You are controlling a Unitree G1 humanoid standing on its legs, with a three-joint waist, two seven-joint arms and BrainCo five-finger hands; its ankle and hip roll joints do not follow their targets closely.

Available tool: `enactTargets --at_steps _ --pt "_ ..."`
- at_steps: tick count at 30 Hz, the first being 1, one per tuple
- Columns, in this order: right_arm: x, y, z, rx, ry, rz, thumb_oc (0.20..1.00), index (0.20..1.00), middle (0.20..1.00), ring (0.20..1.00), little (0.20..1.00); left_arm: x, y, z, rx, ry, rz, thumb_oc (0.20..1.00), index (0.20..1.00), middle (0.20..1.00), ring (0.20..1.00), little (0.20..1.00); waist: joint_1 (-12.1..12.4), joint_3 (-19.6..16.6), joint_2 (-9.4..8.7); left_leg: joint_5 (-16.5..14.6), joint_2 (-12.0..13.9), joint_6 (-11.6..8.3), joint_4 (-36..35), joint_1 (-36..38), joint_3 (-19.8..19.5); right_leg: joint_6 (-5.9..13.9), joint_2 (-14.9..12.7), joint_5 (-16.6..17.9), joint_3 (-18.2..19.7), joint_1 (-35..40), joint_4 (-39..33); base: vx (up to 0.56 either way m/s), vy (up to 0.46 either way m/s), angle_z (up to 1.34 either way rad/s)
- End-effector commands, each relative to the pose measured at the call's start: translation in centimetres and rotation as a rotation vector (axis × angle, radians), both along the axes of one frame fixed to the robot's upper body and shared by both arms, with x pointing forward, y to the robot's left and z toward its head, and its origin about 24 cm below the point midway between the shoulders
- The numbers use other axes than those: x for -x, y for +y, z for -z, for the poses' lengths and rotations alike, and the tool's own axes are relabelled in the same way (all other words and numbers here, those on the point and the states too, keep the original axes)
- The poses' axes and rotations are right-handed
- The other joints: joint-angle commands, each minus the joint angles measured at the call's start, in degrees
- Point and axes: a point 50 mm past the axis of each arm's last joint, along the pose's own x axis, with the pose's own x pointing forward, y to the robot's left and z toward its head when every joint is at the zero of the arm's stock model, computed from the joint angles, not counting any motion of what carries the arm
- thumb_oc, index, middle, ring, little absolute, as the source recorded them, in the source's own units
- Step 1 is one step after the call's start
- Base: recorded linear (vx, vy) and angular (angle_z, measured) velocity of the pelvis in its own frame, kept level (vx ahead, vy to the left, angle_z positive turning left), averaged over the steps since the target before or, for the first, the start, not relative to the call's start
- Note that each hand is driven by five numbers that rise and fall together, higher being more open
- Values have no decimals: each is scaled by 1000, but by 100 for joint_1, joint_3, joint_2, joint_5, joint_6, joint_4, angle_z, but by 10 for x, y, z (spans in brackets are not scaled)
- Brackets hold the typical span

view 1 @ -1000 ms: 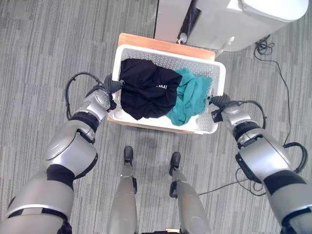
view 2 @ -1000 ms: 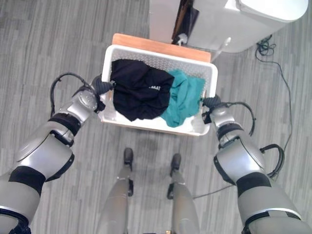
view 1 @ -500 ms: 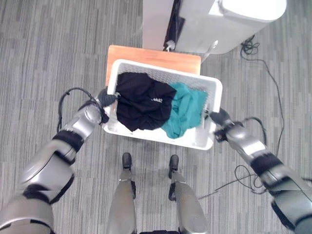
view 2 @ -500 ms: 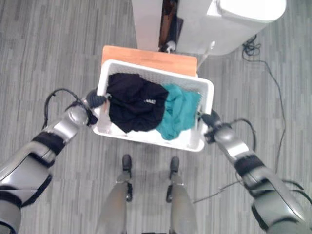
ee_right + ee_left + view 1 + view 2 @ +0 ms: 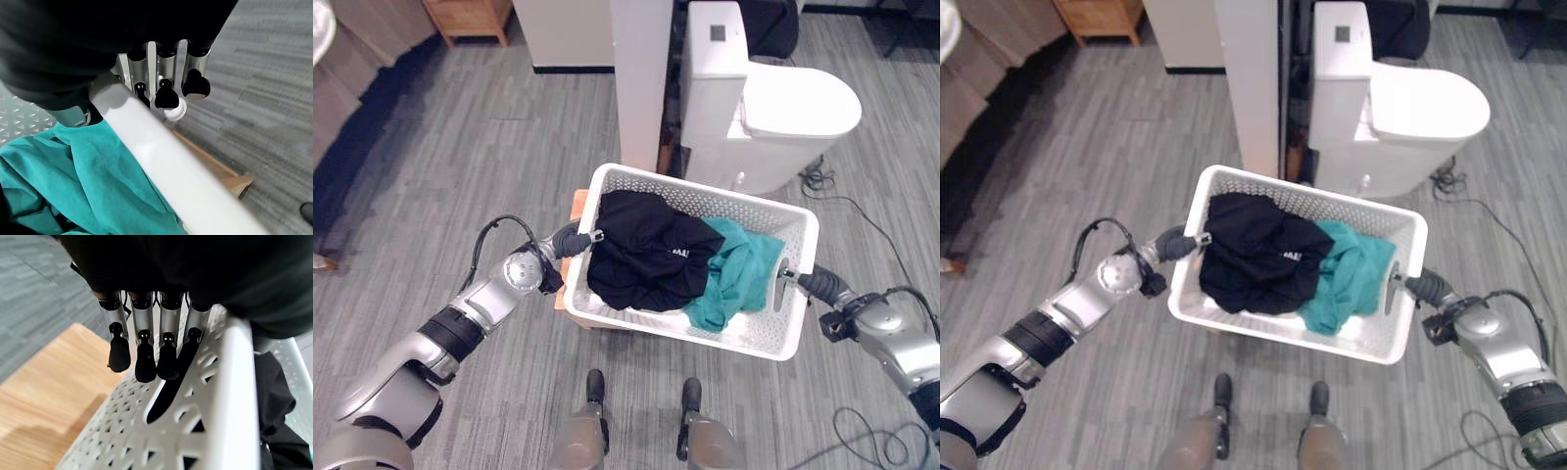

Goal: Grab the laundry basket,head to the washer,open it,put in the laundry and shut it.

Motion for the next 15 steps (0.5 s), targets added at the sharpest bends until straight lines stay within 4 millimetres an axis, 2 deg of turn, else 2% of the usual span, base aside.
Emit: enactTargets --at_steps 1,5,8,9,13,15 --pt "2 -6 -19 -128 -98 8 200 200 200 200 200 -9 8 -4 38 -6 -37 200 200 200 200 200 123 -839 -413 -322 450 -158 143 -103 -284 15 -47 -900 -43 -29 675 -74 -140 14" --pt "6 -11 -22 -155 -125 37 200 200 200 200 200 -15 -2 -9 46 -30 -28 200 200 200 200 200 57 -895 -339 125 671 -301 -223 -244 -408 -145 294 -927 -61 -85 356 -145 -170 13" --pt "6 -13 -24 -153 -141 46 200 200 200 200 200 -18 -5 -10 49 -32 -27 200 200 200 200 200 62 -844 -373 66 629 -308 -29 -338 -475 -157 277 -906 -39 -117 377 -120 -18 8" --pt "5 -11 -25 -164 -150 41 200 200 200 200 200 -20 -6 -11 55 -39 -31 200 200 200 200 200 50 -763 -461 -297 370 -248 499 -419 -775 -147 193 -800 77 -224 425 -169 78 -7" --pt "3 -5 -28 -191 -162 11 200 200 200 200 200 -19 -2 -8 60 -39 -46 200 200 200 200 200 45 -745 -531 -945 0 -181 1089 -314 -1299 7 37 -481 509 -464 487 -136 206 -32" --pt "1 -2 -25 -199 -149 2 200 200 200 200 200 -17 4 -4 54 -28 -57 200 200 200 200 200 72 -752 -469 -1273 -191 -110 1255 -148 -1589 93 0 -356 896 -665 631 -77 371 -120"
